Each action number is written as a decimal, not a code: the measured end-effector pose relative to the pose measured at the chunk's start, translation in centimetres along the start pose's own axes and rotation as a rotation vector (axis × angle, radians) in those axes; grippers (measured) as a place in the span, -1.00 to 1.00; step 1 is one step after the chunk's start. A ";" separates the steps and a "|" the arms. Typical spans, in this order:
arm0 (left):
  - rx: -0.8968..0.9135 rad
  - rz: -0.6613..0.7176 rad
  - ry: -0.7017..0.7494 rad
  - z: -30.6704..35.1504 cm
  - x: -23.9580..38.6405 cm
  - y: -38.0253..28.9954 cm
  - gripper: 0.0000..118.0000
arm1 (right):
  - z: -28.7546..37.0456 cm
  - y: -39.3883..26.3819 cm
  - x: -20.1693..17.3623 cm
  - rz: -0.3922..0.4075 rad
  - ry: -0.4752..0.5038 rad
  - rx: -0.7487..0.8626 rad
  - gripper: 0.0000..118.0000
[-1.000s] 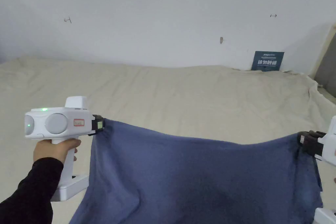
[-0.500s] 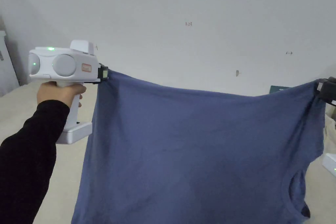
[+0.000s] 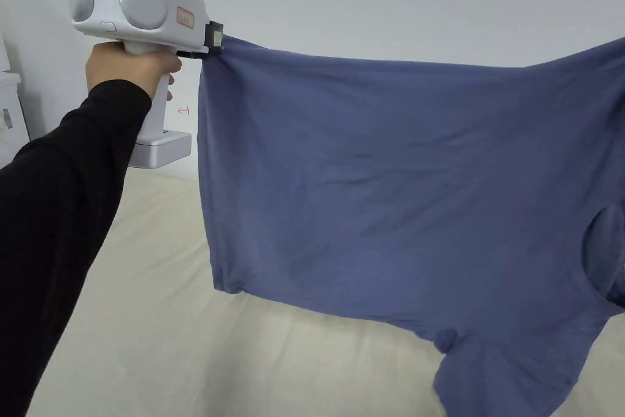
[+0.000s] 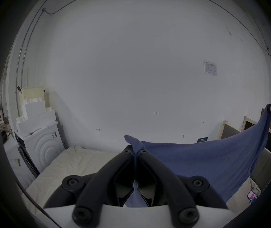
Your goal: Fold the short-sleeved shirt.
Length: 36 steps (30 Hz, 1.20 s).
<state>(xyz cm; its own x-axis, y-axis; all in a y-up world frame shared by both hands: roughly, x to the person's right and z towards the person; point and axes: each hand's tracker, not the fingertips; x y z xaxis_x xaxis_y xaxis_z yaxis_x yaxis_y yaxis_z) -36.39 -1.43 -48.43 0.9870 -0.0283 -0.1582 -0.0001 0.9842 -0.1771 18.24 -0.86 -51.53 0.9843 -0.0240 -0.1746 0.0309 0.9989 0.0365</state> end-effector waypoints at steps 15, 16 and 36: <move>-0.118 -0.057 0.003 -8.4 3.1 -15.7 -1.00 | -4.5 -17.3 1.4 0.016 -0.038 -0.220 -0.98; -0.129 -0.056 0.003 -8.7 3.2 -17.2 -1.00 | -4.5 -19.0 1.5 0.013 -0.046 -0.241 -0.98; -0.577 0.006 -0.015 0.8 2.1 -45.6 -1.00 | 15.0 -43.0 -0.6 -0.061 -0.033 -0.627 -0.98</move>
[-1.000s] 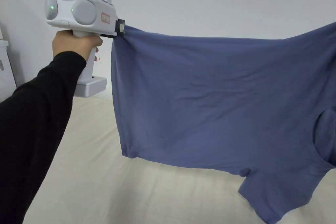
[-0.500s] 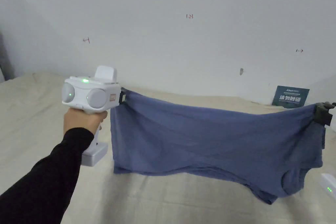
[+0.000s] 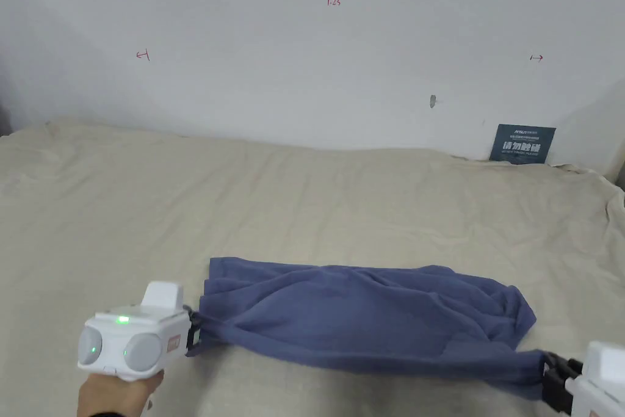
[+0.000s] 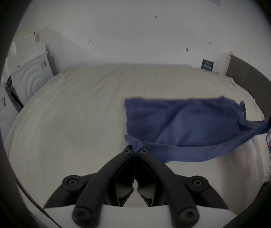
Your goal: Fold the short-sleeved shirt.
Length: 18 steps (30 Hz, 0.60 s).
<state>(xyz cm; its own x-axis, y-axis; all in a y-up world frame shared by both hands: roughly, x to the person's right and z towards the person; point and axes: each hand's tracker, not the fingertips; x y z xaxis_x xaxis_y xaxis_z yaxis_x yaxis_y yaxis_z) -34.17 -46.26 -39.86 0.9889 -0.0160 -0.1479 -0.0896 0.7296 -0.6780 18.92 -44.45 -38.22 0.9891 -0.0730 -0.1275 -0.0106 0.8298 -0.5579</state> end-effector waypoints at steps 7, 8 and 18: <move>-0.028 -0.001 0.003 4.8 -1.1 -7.0 -1.00 | 5.4 -7.0 0.8 -0.025 0.014 -0.041 -0.98; -0.037 0.007 0.002 5.8 -1.3 -7.7 -1.00 | 6.4 -7.7 0.7 -0.022 0.013 -0.044 -0.98; -0.063 0.021 -0.021 11.9 -3.2 -14.0 -1.00 | 14.2 -13.2 0.8 -0.043 0.012 -0.047 -0.98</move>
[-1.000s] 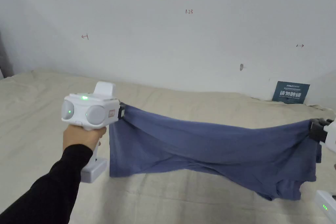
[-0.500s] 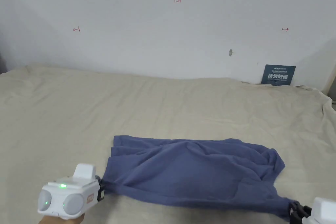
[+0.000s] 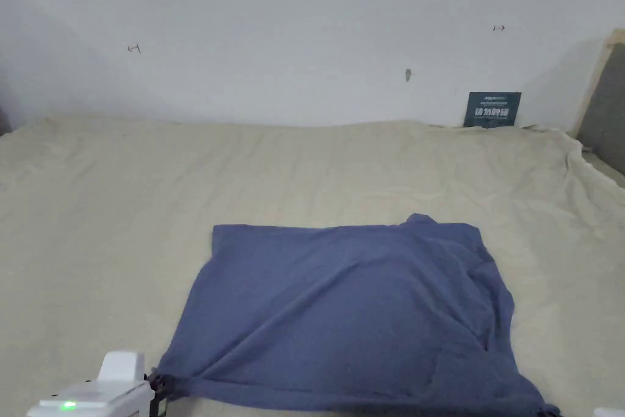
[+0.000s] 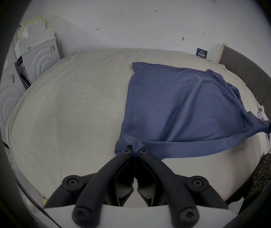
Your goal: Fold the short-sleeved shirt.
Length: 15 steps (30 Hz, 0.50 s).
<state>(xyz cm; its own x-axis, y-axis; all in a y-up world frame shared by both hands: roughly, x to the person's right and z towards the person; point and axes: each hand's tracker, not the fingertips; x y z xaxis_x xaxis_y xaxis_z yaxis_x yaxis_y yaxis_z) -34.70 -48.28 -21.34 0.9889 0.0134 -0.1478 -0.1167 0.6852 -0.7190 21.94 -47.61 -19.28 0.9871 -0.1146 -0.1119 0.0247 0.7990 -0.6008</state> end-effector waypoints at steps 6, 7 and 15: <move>-0.009 -0.033 0.006 1.7 -0.2 -3.1 -1.00 | 2.8 -2.5 -0.4 -0.006 -0.023 -0.032 -0.98; -0.014 -0.029 0.005 1.9 -0.3 -3.5 -1.00 | 3.0 -2.9 -0.3 -0.012 -0.026 -0.035 -0.98; -0.040 -0.020 0.012 1.6 -0.4 -5.6 -1.00 | 2.4 -5.4 -0.3 -0.041 -0.046 -0.099 -0.98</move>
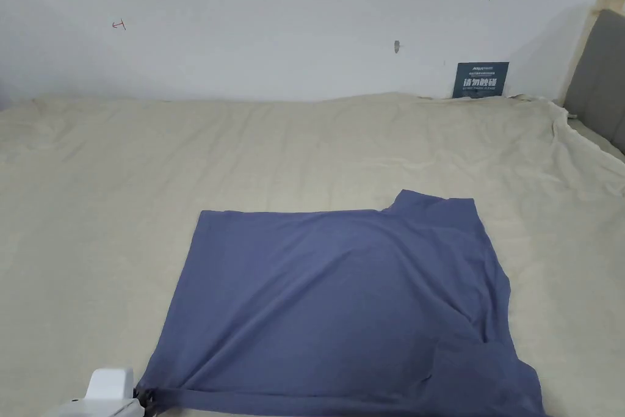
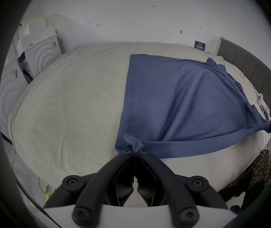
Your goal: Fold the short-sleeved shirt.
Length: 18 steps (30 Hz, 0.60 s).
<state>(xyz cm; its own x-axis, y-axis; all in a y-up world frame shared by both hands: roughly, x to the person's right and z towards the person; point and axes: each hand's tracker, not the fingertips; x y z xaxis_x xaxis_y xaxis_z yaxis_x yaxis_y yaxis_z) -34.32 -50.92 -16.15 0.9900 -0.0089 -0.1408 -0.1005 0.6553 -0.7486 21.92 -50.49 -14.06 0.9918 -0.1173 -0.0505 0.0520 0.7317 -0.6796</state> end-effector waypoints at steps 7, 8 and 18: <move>-0.040 0.040 0.029 -1.6 0.5 -1.5 -1.00 | -3.7 -1.9 0.4 -0.005 -0.044 -0.111 -0.98; -0.031 0.049 0.036 -1.4 0.6 -1.6 -1.00 | -3.8 -2.0 0.3 -0.008 -0.047 -0.120 -0.98; -0.012 0.100 0.100 0.3 1.6 -0.2 0.60 | 0.1 1.4 -3.5 0.039 -0.060 -0.064 0.38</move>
<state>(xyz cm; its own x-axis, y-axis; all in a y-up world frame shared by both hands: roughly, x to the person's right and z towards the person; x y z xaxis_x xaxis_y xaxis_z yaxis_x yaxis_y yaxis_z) -32.68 -50.87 -16.03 0.9602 -0.0193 -0.2785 -0.2001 0.6480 -0.7349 18.51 -48.93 -14.77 0.9982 -0.0483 -0.0350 0.0080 0.6900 -0.7237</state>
